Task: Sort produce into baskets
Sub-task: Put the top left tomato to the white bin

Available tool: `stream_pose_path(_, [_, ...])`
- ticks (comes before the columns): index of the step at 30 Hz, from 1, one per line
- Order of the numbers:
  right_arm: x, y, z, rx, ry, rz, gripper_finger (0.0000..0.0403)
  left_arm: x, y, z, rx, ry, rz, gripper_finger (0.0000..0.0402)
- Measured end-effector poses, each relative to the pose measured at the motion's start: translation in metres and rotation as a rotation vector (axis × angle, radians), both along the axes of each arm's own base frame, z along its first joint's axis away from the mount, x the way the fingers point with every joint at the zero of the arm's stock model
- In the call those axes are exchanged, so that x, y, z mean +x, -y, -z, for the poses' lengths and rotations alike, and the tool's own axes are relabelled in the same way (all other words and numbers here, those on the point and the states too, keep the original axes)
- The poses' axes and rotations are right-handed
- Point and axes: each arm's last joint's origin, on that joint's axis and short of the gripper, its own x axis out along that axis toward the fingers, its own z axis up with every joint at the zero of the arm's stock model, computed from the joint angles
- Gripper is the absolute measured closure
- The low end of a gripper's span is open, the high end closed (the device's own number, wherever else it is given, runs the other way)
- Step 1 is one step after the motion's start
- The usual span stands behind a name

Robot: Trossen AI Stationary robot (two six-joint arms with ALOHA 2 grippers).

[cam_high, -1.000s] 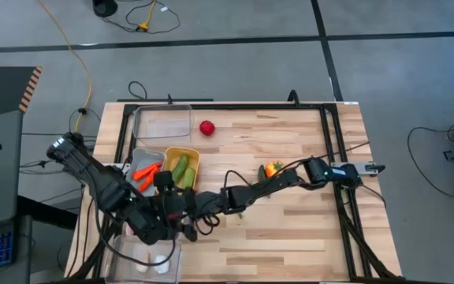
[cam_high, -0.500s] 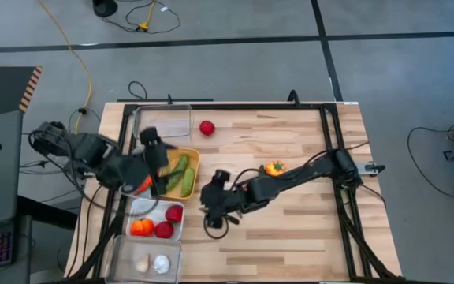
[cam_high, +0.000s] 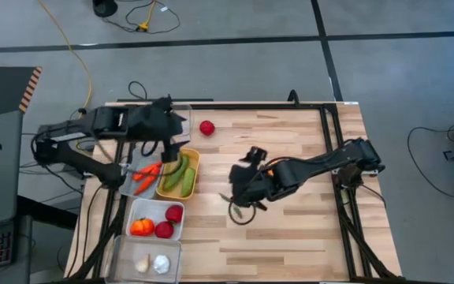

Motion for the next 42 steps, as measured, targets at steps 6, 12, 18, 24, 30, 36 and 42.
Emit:
stream_pose_path(6, [-0.029, 0.004, 0.013, -0.089, -0.011, 0.12, 0.0027, 0.021, -0.042, 0.018, -0.053, -0.086, 0.021, 0.0091])
stream_pose_path(12, [-0.056, 0.017, 0.041, -0.07, -0.002, 0.188, 0.0027, 0.047, -0.088, 0.051, -0.109, -0.198, -0.012, 0.0091])
stream_pose_path(18, [-0.078, 0.027, 0.058, -0.057, 0.02, 0.199, 0.0027, 0.073, -0.126, 0.093, -0.178, -0.288, -0.023, 0.0091])
stream_pose_path(24, [-0.1, 0.034, 0.069, -0.016, 0.058, 0.274, 0.0027, 0.093, -0.156, 0.132, -0.192, -0.355, -0.034, 0.0091])
stream_pose_path(30, [-0.114, 0.039, 0.088, 0.005, 0.072, 0.319, 0.0027, 0.102, -0.178, 0.162, -0.217, -0.394, -0.065, 0.0091])
stream_pose_path(36, [-0.115, 0.039, 0.104, 0.008, 0.075, 0.323, 0.0027, 0.104, -0.184, 0.174, -0.262, -0.404, -0.099, 0.0091])
stream_pose_path(42, [-0.114, 0.039, 0.11, 0.018, 0.095, 0.323, 0.0027, 0.105, -0.184, 0.172, -0.296, -0.362, -0.136, 0.0091])
